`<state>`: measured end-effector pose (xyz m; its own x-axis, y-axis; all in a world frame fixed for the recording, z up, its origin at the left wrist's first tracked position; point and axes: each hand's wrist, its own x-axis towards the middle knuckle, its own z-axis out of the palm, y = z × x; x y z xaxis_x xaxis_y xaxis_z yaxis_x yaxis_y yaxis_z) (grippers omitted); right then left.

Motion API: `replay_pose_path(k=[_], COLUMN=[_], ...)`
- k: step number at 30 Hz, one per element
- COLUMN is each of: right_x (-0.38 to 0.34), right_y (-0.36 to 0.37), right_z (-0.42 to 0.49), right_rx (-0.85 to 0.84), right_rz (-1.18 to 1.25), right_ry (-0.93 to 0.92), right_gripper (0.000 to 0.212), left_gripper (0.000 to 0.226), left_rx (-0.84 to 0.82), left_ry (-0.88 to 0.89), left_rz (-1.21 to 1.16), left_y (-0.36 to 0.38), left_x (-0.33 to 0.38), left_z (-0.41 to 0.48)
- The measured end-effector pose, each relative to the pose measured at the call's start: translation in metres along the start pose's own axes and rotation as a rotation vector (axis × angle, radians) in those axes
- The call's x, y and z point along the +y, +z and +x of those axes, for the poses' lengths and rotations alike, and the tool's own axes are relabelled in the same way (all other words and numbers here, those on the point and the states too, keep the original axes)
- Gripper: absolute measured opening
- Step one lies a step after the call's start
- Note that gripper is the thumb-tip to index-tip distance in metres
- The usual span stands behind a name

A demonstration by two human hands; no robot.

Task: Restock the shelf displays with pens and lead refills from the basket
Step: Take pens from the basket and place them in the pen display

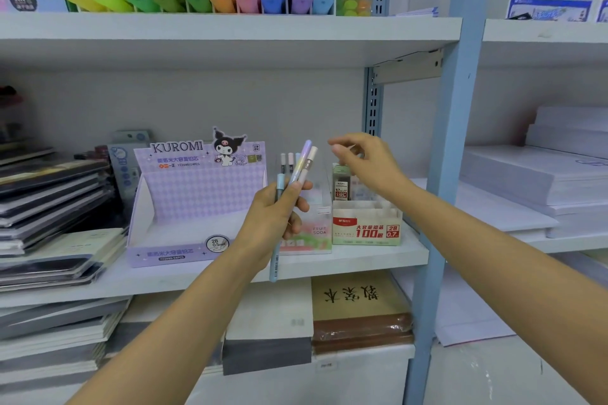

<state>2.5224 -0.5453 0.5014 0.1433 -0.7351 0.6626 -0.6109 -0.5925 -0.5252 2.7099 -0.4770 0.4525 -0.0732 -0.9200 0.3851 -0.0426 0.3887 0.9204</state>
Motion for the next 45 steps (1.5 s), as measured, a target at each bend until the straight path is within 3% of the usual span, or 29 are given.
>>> replay_pose_path(k=[2, 4, 9, 12, 15, 18, 27, 45], right_x=[-0.019, -0.033, -0.048, -0.050, -0.046, -0.037, -0.017, -0.022], right_y=[0.000, 0.003, 0.004, -0.008, -0.023, -0.022, 0.026, 0.018], right_z=[-0.005, -0.009, -0.011, -0.002, 0.010, 0.017, 0.013, 0.030], right_rx=[-0.104, -0.176, -0.190, -0.048, 0.188, 0.248, 0.093, -0.119], right_rz=[0.349, 0.537, 0.639, 0.659, 0.591, 0.389, 0.057, 0.004], right_ry=[0.073, 0.118, 0.161, 0.141, 0.107, 0.083, 0.029, -0.051], right_gripper=[0.024, 0.022, 0.019, 0.014, 0.012, 0.012, 0.014, 0.013], left_gripper=[0.028, 0.028, 0.025, 0.022, 0.026, 0.027, 0.028, 0.030], left_rx=[0.000, -0.001, -0.001, 0.068, 0.136, 0.147, 0.164, 0.154], left_ry=[0.007, 0.015, 0.029, 0.007, 0.002, -0.003, 0.066, 0.051], left_rz=[0.001, 0.003, -0.007, -0.046, -0.035, -0.007, 0.211, 0.211], left_y=[0.000, 0.001, -0.004, -0.014, -0.026, -0.031, -0.038, -0.039], left_x=[0.000, 0.002, 0.008, 0.011, 0.010, 0.008, 0.002, 0.004], left_z=[-0.001, -0.002, -0.007, -0.008, -0.008, -0.009, -0.010, -0.013])
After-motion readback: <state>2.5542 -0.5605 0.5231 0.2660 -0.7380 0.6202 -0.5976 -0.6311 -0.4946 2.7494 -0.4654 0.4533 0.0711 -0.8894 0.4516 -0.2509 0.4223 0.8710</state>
